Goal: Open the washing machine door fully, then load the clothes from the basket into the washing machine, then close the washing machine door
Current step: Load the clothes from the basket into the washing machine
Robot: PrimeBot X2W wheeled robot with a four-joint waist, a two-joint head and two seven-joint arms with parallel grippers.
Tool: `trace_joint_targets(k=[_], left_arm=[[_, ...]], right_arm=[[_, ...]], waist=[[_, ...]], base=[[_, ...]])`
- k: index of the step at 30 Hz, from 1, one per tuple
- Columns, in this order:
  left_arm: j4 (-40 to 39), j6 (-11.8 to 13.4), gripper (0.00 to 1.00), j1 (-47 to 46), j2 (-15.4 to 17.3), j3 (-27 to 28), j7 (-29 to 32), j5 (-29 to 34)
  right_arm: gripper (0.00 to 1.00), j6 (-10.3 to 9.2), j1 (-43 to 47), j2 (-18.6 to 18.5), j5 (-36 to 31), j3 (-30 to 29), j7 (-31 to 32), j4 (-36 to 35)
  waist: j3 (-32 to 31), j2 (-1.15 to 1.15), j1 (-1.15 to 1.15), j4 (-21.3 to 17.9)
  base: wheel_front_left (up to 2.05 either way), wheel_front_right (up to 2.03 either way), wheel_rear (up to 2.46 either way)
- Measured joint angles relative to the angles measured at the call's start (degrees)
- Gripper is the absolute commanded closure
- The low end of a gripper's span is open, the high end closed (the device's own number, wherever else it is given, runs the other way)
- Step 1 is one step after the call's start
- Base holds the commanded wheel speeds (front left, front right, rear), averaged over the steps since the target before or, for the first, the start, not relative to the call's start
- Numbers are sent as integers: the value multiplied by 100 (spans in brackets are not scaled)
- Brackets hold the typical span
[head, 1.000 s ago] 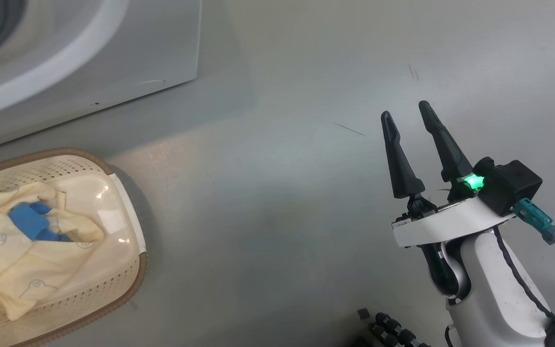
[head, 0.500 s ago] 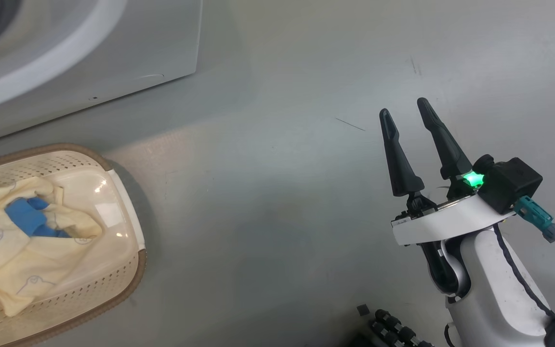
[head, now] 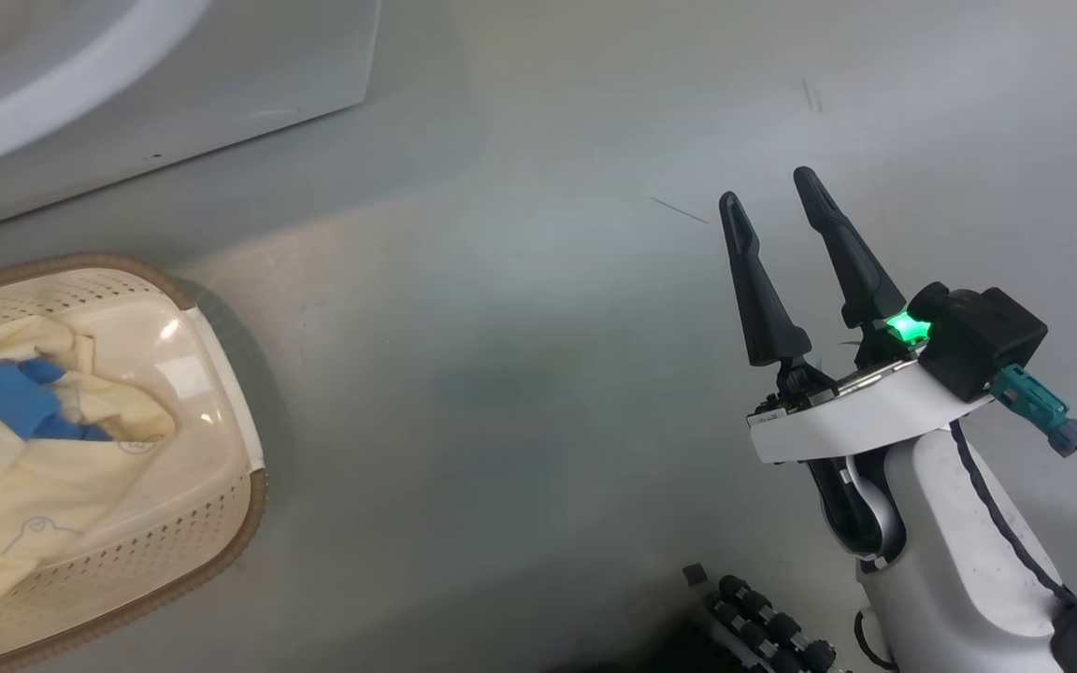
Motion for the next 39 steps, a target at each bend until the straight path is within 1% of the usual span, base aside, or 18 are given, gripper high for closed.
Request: trace_joint_targets(k=[8,10,15,16,17,26,31,35,37,39], left_arm=[[-3,81,100,-327,68,136,-854,203],[47,145,100,-375,25,269,-1040,212],[266,149,100,-370,-167,299,-1441,229],[322,149,66,-371,-226,299,-1484,223],[385,149,0,-369,-272,293,-1524,223],[557,151,0,-364,-397,94,-2026,327],[673,149,0,-307,-557,62,-2428,333],[737,149,0,-55,-621,-27,-2809,389],[751,149,0,45,-641,-14,-2908,386],[782,149,0,253,-755,40,-3119,319]], right_arm=[[0,0,-91,10,79,74,0,-35],[0,0,-114,15,101,71,0,-35],[0,0,-198,33,102,79,0,-27],[0,0,-198,36,102,78,0,-27],[0,0,-198,37,102,77,0,-26],[0,0,-219,40,92,-12,0,-14],[0,0,-220,25,37,-19,0,38],[0,0,-220,-43,-8,-127,0,48],[0,0,-220,-46,-16,-141,0,53],[0,0,-220,-46,-49,-171,0,70]], waist=[[364,0,0,-190],[439,0,0,-241],[546,0,0,-347],[555,0,0,-356],[559,0,0,-357],[526,0,0,-263],[405,0,0,-176],[266,0,0,-105],[226,0,0,-88],[138,0,0,-53]], base=[[0,0,0],[0,0,0],[0,0,0],[0,0,0],[0,0,0],[0,0,0],[0,0,0],[0,0,0],[0,0,0],[0,0,0]])
